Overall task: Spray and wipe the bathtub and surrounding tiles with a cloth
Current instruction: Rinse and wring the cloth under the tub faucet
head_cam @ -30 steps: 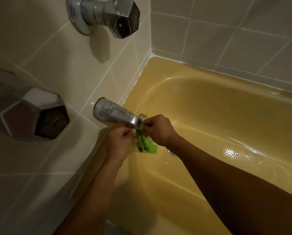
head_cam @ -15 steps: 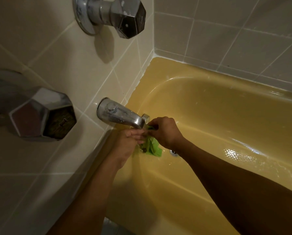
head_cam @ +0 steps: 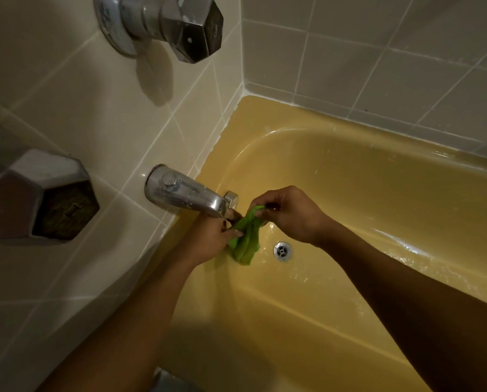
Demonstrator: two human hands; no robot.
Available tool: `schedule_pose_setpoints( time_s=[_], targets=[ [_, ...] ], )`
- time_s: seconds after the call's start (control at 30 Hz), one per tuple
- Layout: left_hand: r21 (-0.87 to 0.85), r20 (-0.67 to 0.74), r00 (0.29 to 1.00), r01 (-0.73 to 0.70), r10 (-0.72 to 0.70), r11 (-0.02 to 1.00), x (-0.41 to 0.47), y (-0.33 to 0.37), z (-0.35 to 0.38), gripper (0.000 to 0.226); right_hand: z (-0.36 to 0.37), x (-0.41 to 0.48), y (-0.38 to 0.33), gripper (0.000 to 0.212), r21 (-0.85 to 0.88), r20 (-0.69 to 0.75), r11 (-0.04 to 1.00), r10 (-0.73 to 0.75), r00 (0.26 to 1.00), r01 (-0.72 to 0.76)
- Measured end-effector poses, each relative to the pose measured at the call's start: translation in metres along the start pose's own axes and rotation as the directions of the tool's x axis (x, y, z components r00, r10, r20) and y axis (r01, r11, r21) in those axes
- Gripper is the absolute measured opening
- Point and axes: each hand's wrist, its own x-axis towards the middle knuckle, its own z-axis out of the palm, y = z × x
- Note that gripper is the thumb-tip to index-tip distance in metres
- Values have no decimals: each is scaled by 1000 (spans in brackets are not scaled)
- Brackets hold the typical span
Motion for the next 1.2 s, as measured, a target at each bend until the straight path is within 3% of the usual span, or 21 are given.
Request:
schedule_pose_setpoints(
  time_s=[0.27, 0.4, 0.53, 0.6, 0.7, 0.8, 0.93, 1.03, 1.2],
  targets=[
    [184, -46, 996, -68, 78, 981, 2, 4, 4, 11, -15, -12, 27, 13, -21, -230, 994, 98, 968, -105],
    [300, 4, 994, -108, 112, 948, 6, -2, 9, 19, -10, -14, 25, 14, 74, -323, 993, 115, 939, -97],
    [373, -48, 998, -24, 45, 928, 8, -11, 4, 21, -11, -19, 26, 11, 202, -304, 973, 170, 937, -111],
    [316, -108, 994, 22, 13, 948, 5, -10, 4, 19, -8, -21, 28, 10, 266, -297, 956, 204, 933, -125],
    [76, -254, 963, 112, -90, 991, 3, -4, 10, 13, 3, -18, 26, 8, 367, -294, 920, 257, 921, -140],
    [-166, -381, 903, 145, -199, 975, -1, -2, 19, 17, 20, -9, 20, 9, 220, -275, 958, 240, 931, -182],
    [-412, -360, 879, 152, -314, 898, -8, 6, 28, 6, 45, 5, 13, 16, 126, -218, 967, 246, 945, -222],
    [-466, -362, 864, 157, -350, 871, -10, 4, 27, 18, 55, 10, 8, 25, 65, -177, 972, 236, 955, -228],
    [-471, -411, 836, 147, -364, 870, -14, 11, 13, 14, 66, 14, -2, 47, -27, -103, 981, 187, 977, -191]
  ],
)
